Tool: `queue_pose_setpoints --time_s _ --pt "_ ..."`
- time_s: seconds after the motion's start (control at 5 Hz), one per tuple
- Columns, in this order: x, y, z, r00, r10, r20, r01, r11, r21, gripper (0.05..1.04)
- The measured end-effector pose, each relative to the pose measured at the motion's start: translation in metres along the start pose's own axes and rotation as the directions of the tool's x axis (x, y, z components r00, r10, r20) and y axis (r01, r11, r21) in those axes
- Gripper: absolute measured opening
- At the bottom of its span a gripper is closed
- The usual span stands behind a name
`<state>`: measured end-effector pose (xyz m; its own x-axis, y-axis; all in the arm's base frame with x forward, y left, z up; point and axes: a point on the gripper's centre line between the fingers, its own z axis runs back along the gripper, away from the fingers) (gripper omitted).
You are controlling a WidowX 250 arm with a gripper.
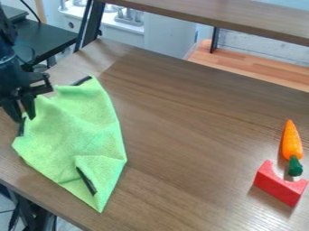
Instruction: Unfold the cloth from left to right
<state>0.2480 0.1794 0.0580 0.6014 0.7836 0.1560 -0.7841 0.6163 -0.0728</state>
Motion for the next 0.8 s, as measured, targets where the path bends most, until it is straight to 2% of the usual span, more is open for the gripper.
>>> queue_pose_setpoints --time_s 0.2,0.4,0.6,0.8 --pt "0.0031 0.0054 -0.0034 1.0 -0.017 0.004 0.017 1.0 0.007 0.654" --pt "0.0048 0.0062 -0.0039 0.997 -0.072 0.01 0.072 0.997 -0.014 0.953" --pt "0.003 0.0088 -0.0106 0.993 -0.114 -0.001 0.114 0.993 -0.014 1.003" --pt "0.0043 0.0093 -0.0119 0.994 -0.113 0.005 0.113 0.993 -0.013 1.0"
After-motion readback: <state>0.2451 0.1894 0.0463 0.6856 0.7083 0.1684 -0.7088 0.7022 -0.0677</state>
